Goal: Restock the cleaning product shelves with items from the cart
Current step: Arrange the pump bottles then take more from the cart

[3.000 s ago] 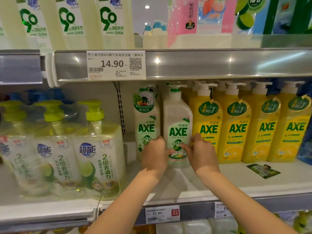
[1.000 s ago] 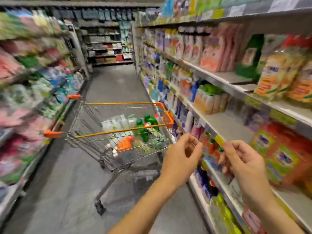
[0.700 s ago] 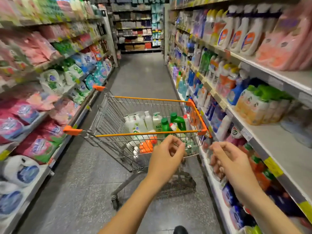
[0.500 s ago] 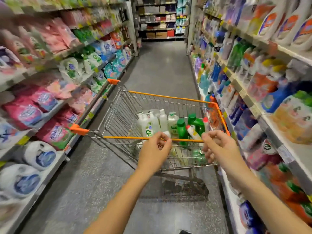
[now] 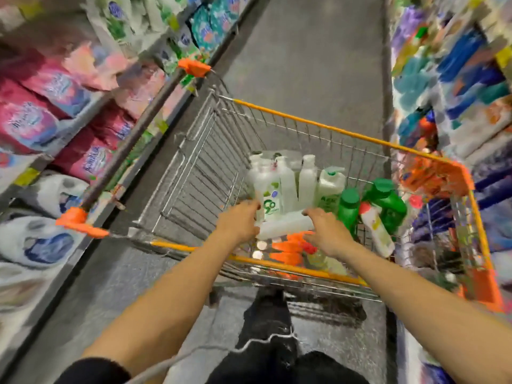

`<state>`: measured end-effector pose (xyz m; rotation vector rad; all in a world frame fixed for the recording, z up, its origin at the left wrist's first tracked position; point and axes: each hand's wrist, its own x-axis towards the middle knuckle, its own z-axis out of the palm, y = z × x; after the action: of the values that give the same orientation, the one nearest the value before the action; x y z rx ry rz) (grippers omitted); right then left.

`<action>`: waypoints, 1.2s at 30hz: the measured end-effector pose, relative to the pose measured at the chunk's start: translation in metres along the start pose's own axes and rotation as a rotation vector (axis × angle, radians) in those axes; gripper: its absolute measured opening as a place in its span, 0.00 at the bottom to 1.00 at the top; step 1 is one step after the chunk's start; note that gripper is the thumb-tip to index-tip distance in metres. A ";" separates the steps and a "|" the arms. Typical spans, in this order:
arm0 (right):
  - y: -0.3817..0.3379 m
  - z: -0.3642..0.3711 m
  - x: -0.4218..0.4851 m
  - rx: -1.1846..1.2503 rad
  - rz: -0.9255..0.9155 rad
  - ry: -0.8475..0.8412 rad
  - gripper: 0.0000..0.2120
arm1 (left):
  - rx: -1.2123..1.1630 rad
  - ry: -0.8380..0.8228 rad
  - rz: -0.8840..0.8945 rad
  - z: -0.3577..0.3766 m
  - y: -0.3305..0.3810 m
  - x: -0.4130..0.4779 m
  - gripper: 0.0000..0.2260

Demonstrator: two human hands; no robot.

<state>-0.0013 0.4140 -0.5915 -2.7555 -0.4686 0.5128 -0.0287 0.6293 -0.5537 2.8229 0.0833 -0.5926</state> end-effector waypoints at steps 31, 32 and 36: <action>0.015 0.044 0.160 -0.296 -0.134 -0.359 0.35 | -0.940 0.121 -0.205 0.054 -0.074 0.105 0.43; 0.018 0.032 0.157 -0.167 -0.101 -0.336 0.35 | -0.969 0.118 -0.217 0.050 -0.074 0.103 0.44; 0.024 -0.016 0.137 0.508 -0.042 -0.229 0.33 | -1.064 -0.037 -0.143 0.031 -0.062 0.093 0.39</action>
<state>0.1317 0.4387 -0.6256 -2.2083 -0.3818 0.8153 0.0382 0.6811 -0.6333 1.7783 0.4465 -0.4335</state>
